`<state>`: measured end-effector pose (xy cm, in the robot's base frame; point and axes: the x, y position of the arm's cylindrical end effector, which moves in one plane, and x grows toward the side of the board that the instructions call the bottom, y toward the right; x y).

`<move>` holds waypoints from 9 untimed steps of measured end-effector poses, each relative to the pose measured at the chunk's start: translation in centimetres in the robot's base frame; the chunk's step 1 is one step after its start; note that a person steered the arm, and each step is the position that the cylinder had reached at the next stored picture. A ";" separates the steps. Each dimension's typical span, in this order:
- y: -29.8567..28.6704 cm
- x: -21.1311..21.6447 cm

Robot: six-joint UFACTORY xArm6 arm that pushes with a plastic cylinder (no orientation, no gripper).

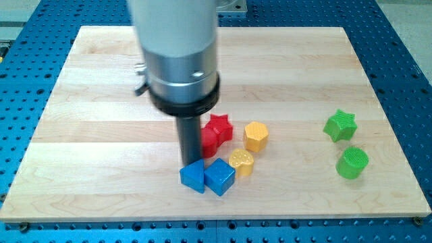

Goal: Slide the red blocks above the green blocks

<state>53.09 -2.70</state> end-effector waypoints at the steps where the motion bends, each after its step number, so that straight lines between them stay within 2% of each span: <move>1: 3.6 -5.0; 2: 5.8 -9.3; 5: 3.8 -11.2; 8: 17.8 -11.4; 9: 20.3 -13.8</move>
<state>39.33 17.56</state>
